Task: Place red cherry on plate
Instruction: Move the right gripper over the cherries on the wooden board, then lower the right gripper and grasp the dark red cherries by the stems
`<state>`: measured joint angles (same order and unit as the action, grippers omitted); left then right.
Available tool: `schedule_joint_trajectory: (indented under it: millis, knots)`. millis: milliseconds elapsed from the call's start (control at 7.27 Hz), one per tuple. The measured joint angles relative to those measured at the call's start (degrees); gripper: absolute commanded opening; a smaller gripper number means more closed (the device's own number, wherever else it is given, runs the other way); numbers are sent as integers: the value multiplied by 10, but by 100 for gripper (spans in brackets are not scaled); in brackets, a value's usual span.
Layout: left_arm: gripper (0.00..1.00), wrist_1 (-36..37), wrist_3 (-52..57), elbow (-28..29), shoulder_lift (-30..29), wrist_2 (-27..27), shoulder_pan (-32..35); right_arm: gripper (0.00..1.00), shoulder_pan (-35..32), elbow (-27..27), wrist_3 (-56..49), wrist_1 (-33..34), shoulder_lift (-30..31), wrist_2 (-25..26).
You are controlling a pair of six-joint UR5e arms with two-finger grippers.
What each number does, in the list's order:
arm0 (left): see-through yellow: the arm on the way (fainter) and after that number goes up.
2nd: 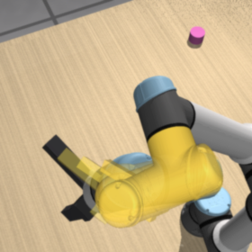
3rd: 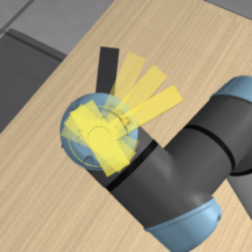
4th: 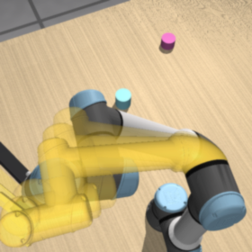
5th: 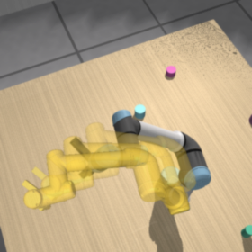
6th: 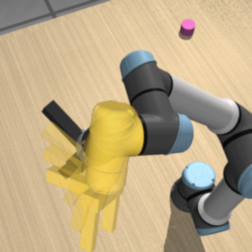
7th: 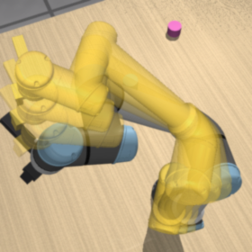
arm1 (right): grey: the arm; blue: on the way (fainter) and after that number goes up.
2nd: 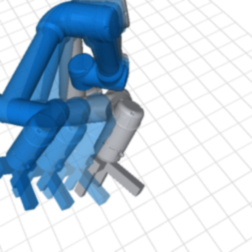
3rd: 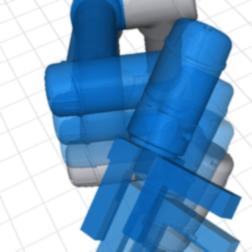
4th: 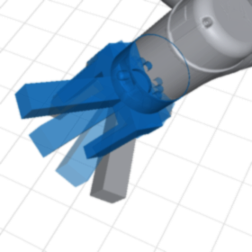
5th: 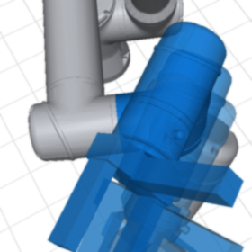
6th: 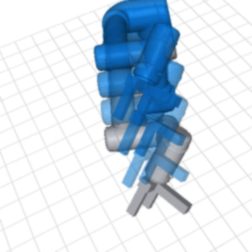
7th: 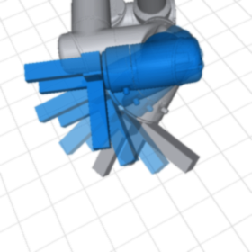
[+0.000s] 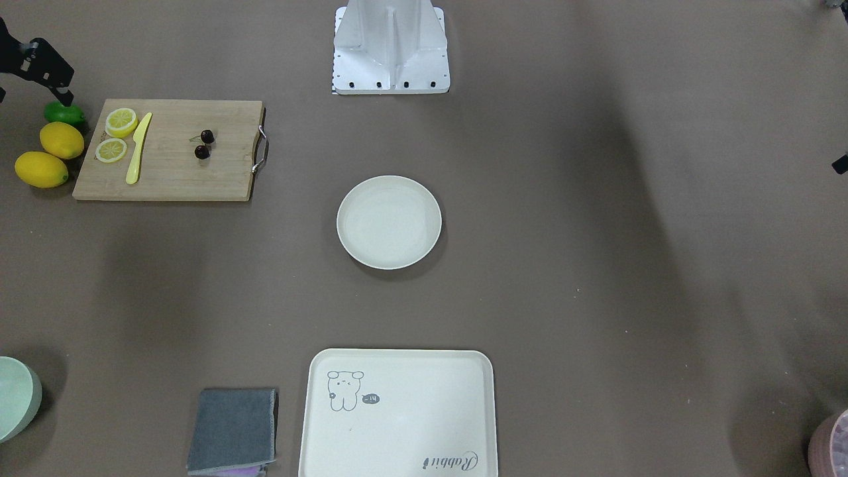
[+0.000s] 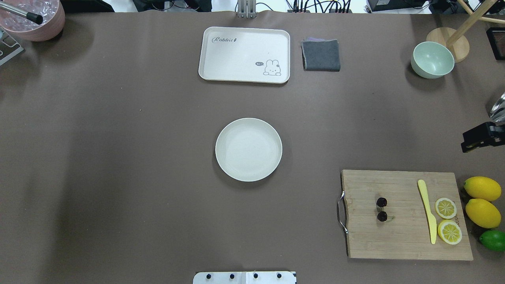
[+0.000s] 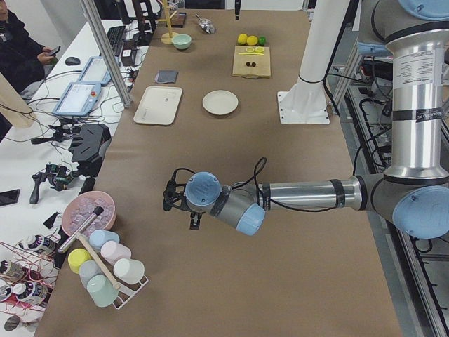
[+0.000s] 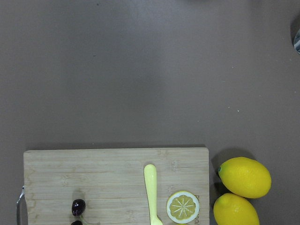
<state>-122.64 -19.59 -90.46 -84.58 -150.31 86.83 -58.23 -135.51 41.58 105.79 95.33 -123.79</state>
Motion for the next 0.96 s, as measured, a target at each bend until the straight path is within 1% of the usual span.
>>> schedule_joint_trajectory:
  millis: [413, 688, 963]
  knots:
    - [98, 0, 0, -3, 0, -17, -5, 100, 130, -1, 122, -3, -48, 59]
    - [98, -1, -1, -3, 1, -18, -5, 100, 214, -4, 183, -3, -57, 122]
    - [98, -1, -1, -5, 3, -19, -2, 99, 267, -2, 211, -5, -60, 158]
